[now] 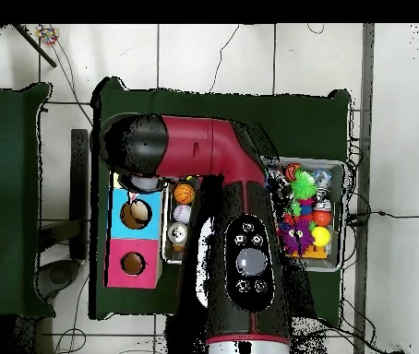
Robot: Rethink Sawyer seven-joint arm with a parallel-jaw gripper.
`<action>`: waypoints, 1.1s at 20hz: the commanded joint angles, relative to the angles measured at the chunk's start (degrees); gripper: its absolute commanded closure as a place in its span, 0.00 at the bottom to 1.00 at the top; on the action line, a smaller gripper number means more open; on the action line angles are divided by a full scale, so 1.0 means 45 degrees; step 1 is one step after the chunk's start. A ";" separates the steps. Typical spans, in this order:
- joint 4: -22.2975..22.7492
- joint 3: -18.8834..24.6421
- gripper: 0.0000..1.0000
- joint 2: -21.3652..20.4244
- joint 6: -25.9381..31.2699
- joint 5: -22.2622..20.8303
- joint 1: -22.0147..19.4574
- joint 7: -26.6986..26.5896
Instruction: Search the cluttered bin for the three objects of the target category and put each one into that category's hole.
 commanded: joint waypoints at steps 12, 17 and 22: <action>0.1409 0.0549 1.00 0.1404 -0.1547 0.0144 0.0236 0.1386; 0.1456 0.0683 1.00 0.1415 -0.1172 0.0429 0.0202 0.1352; 0.1503 0.0706 1.00 0.1447 -0.1215 0.0554 0.0187 0.1361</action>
